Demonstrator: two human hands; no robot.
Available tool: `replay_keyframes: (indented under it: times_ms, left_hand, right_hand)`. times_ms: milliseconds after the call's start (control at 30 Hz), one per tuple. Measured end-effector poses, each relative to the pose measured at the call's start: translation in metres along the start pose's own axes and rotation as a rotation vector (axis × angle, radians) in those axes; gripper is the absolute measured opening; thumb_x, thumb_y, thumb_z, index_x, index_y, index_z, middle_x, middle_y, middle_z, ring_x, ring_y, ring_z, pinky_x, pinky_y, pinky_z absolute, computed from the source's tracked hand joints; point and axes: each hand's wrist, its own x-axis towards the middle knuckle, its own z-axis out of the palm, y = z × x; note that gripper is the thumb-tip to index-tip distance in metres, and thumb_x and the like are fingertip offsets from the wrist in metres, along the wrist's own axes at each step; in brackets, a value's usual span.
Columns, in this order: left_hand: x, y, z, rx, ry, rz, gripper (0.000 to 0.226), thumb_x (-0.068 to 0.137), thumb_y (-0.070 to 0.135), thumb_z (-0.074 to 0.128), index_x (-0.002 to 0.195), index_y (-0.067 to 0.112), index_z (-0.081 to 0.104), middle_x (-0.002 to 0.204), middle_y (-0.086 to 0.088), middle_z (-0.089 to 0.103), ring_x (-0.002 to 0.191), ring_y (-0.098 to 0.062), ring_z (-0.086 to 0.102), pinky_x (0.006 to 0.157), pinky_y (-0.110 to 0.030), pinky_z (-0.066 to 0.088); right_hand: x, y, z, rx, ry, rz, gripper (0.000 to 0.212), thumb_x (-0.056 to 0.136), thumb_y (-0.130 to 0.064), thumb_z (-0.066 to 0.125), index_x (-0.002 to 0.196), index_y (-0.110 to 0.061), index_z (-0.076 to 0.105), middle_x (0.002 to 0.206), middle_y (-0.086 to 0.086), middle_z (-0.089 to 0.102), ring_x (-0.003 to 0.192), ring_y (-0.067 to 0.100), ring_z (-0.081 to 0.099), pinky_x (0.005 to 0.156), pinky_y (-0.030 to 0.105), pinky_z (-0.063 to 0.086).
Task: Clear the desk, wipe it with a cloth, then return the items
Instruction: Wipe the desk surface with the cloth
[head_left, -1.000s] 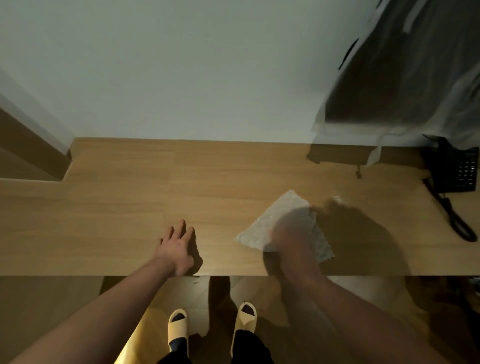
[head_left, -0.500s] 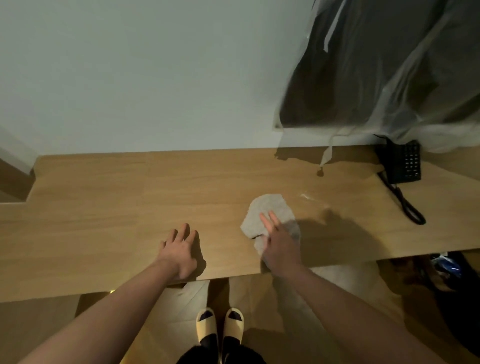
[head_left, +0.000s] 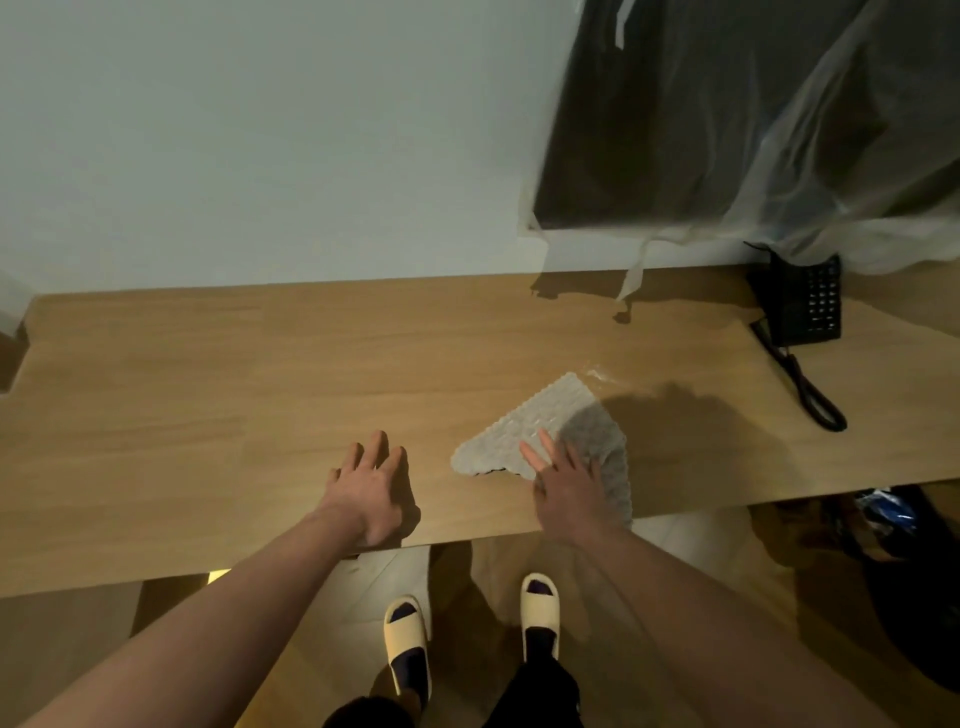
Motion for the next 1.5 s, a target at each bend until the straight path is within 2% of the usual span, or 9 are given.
replay_keyframes:
  times_ms: [267, 433, 567, 733, 867, 967, 1300, 1400, 1500]
  left_hand:
    - [0.023, 0.077, 0.008, -0.025, -0.003, -0.038, 0.088, 0.091, 0.033, 0.054, 0.164, 0.029, 0.004, 0.171, -0.003, -0.016, 0.157, -0.038, -0.008, 0.124, -0.055, 0.018]
    - [0.035, 0.117, 0.012, -0.062, -0.022, -0.092, 0.089, 0.092, 0.034, 0.056, 0.164, 0.031, 0.003, 0.171, 0.0, -0.017, 0.156, -0.039, -0.006, 0.123, -0.057, 0.023]
    - [0.044, 0.13, 0.012, -0.111, -0.042, -0.134, 0.093, 0.091, 0.034, 0.057, 0.164, 0.03, -0.001, 0.171, -0.002, -0.017, 0.156, -0.043, -0.006, 0.123, -0.057, 0.023]
    - [0.047, 0.132, 0.014, -0.143, -0.058, -0.155, 0.102, 0.087, 0.033, 0.061, 0.164, 0.032, -0.006, 0.17, -0.003, -0.021, 0.155, -0.044, -0.012, 0.124, -0.057, 0.024]
    - [0.047, 0.134, 0.014, -0.183, -0.063, -0.159, 0.107, 0.087, 0.031, 0.067, 0.163, 0.032, -0.008, 0.169, 0.0, -0.023, 0.155, -0.042, -0.016, 0.122, -0.058, 0.027]
    - [0.047, 0.134, 0.018, -0.18, -0.05, -0.159, 0.109, 0.086, 0.031, 0.067, 0.163, 0.033, -0.009, 0.169, 0.001, -0.025, 0.155, -0.041, -0.018, 0.122, -0.059, 0.027]
    - [0.049, 0.131, 0.018, -0.214, -0.074, -0.152, 0.116, 0.073, 0.042, 0.064, 0.164, 0.032, -0.007, 0.169, 0.001, -0.025, 0.154, -0.041, -0.02, 0.123, -0.061, 0.02]
    - [0.049, 0.128, 0.017, -0.231, -0.061, -0.152, 0.112, 0.078, 0.038, 0.066, 0.164, 0.033, -0.004, 0.169, 0.002, -0.024, 0.154, -0.04, -0.02, 0.123, -0.061, 0.02]
    - [0.048, 0.128, 0.017, -0.234, -0.061, -0.156, 0.109, 0.08, 0.033, 0.066, 0.164, 0.035, -0.005, 0.169, 0.004, -0.025, 0.155, -0.039, -0.02, 0.123, -0.06, 0.021]
  right_hand:
    - [-0.014, 0.16, -0.028, 0.001, 0.019, 0.146, 0.059, 0.109, -0.044, 0.027, 0.163, -0.042, 0.003, 0.171, -0.014, -0.012, 0.159, 0.022, -0.009, 0.125, 0.062, 0.009]
    - [-0.002, 0.231, -0.056, 0.087, 0.059, 0.133, 0.057, 0.109, -0.042, 0.022, 0.163, -0.025, 0.02, 0.171, -0.008, 0.009, 0.159, 0.017, 0.006, 0.129, 0.038, 0.009]
    - [-0.004, 0.259, -0.099, 0.345, 0.27, 0.291, 0.054, 0.11, -0.034, 0.037, 0.162, -0.026, 0.027, 0.166, -0.003, 0.03, 0.147, 0.026, 0.037, 0.12, 0.044, 0.033]
    - [0.015, 0.296, -0.111, 0.49, 0.199, 0.498, 0.063, 0.108, -0.048, 0.024, 0.164, -0.021, 0.015, 0.172, 0.008, 0.011, 0.157, 0.028, 0.016, 0.125, 0.043, 0.023]
    - [0.041, 0.255, -0.111, 0.394, 0.054, 0.594, 0.068, 0.105, -0.055, 0.013, 0.164, -0.028, -0.004, 0.171, 0.0, -0.014, 0.158, 0.035, -0.01, 0.127, 0.054, -0.001]
    - [0.084, 0.222, -0.098, 0.241, 0.037, 0.59, 0.068, 0.099, -0.064, 0.008, 0.161, -0.043, -0.009, 0.167, -0.008, -0.029, 0.155, 0.038, -0.017, 0.123, 0.065, -0.001]
    - [0.113, 0.017, -0.08, 0.068, -0.194, -0.122, 0.066, 0.106, -0.034, 0.033, 0.163, -0.042, 0.002, 0.17, -0.012, -0.019, 0.156, 0.02, -0.022, 0.127, 0.055, -0.007]
    - [0.109, 0.012, -0.085, 0.11, -0.172, -0.145, 0.063, 0.108, -0.029, 0.032, 0.165, -0.036, 0.007, 0.171, -0.013, -0.014, 0.159, 0.018, -0.011, 0.129, 0.048, 0.002]
    - [0.1, 0.045, -0.106, 0.226, 0.012, -0.126, 0.055, 0.11, -0.033, 0.034, 0.163, -0.036, 0.021, 0.171, -0.02, 0.003, 0.156, 0.012, 0.016, 0.124, 0.037, 0.026]
